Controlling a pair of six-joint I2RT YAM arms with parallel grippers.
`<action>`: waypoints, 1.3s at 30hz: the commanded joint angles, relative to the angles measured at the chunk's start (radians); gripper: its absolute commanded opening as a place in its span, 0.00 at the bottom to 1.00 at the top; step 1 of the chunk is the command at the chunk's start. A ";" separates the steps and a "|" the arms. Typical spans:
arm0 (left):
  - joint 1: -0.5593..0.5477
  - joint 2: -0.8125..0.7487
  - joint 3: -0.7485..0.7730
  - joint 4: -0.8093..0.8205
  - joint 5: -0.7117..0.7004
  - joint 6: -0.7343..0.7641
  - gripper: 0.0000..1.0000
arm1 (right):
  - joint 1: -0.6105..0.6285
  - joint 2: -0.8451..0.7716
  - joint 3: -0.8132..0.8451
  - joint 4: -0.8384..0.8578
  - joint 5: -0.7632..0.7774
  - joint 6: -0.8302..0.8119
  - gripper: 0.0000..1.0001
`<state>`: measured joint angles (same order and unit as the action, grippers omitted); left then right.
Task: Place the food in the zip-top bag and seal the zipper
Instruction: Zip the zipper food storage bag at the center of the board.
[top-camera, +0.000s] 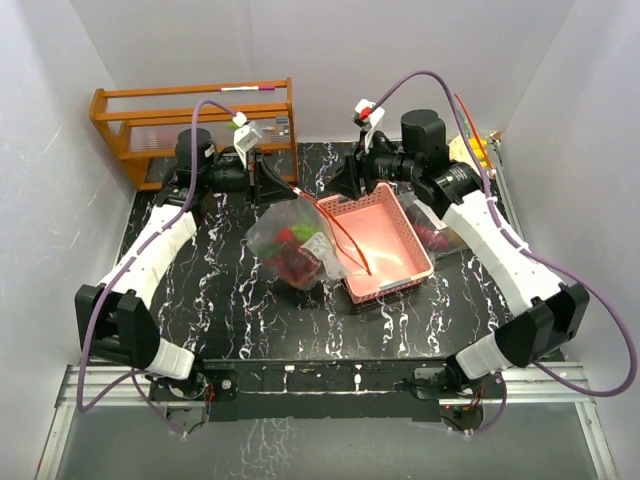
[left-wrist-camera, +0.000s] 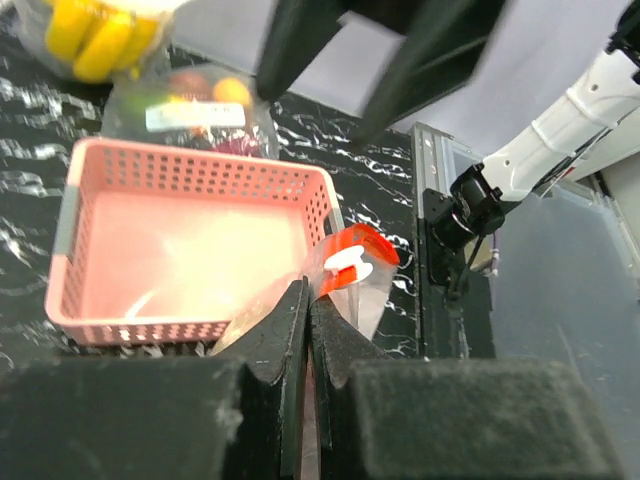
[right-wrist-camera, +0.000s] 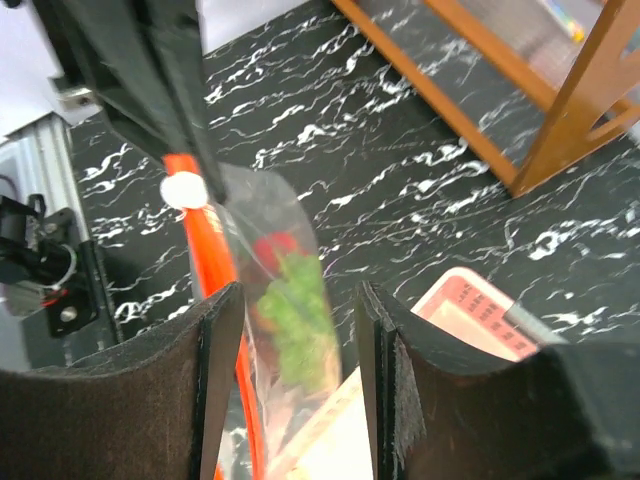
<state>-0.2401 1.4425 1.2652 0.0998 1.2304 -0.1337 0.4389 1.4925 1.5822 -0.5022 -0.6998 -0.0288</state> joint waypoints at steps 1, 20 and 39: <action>-0.003 0.045 0.064 -0.170 -0.044 0.032 0.00 | 0.083 -0.103 -0.045 0.112 0.138 -0.151 0.51; -0.003 0.090 0.112 -0.336 -0.088 0.043 0.00 | 0.192 0.018 -0.130 0.233 0.176 -0.268 0.51; -0.003 0.081 0.105 -0.310 -0.088 0.035 0.00 | 0.192 0.123 -0.020 0.250 0.072 -0.239 0.35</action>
<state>-0.2424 1.5803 1.3357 -0.2237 1.1175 -0.0895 0.6277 1.5955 1.5028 -0.2932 -0.6094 -0.2710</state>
